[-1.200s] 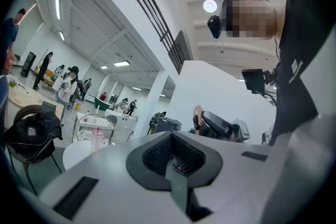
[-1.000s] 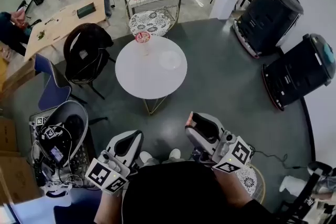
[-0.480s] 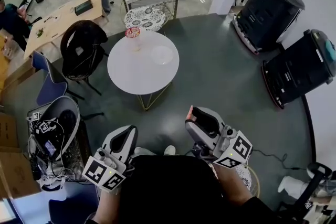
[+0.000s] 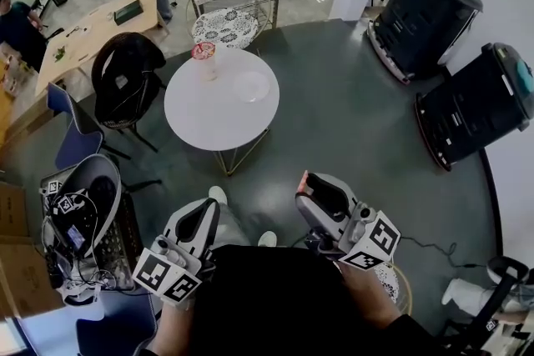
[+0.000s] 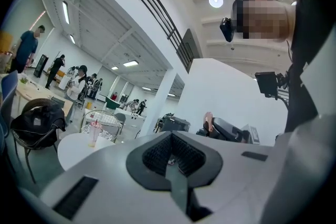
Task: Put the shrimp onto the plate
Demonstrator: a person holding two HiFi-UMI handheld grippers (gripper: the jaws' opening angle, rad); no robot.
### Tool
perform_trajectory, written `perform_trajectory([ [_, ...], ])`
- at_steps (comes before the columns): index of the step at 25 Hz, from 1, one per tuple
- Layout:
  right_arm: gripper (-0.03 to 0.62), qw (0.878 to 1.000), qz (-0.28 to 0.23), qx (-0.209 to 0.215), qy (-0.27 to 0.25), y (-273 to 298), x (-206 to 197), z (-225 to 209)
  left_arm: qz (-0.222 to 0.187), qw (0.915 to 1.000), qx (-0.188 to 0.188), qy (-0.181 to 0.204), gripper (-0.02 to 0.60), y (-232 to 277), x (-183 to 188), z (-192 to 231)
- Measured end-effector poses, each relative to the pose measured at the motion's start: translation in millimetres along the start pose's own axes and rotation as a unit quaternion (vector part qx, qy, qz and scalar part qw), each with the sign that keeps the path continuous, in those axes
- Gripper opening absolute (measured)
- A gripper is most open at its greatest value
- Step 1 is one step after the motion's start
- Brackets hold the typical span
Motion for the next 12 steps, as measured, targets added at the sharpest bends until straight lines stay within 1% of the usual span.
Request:
perform_trajectory([
  [4,0.146,1.0,0.0,-0.006,-0.002,4,-1,-3,0.0,1.0,0.001,-0.007,0.006,3,0,10],
  [8,0.146,1.0,0.0,-0.009,-0.004,10,-2,-5,0.003,0.9999,0.007,-0.006,0.006,6,2,23],
  [12,0.146,1.0,0.0,-0.014,0.002,19,-2,-13,0.006,1.0,0.006,-0.002,0.006,15,7,32],
])
Point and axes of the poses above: the fingertips, and each gripper's own axes: y forward along the fingers, z to its left, x out of its top, the point moved 10 cm from there along -y, backward along the fingers, and after that the axes turned 11 degrees about z, right-handed, at the moved point
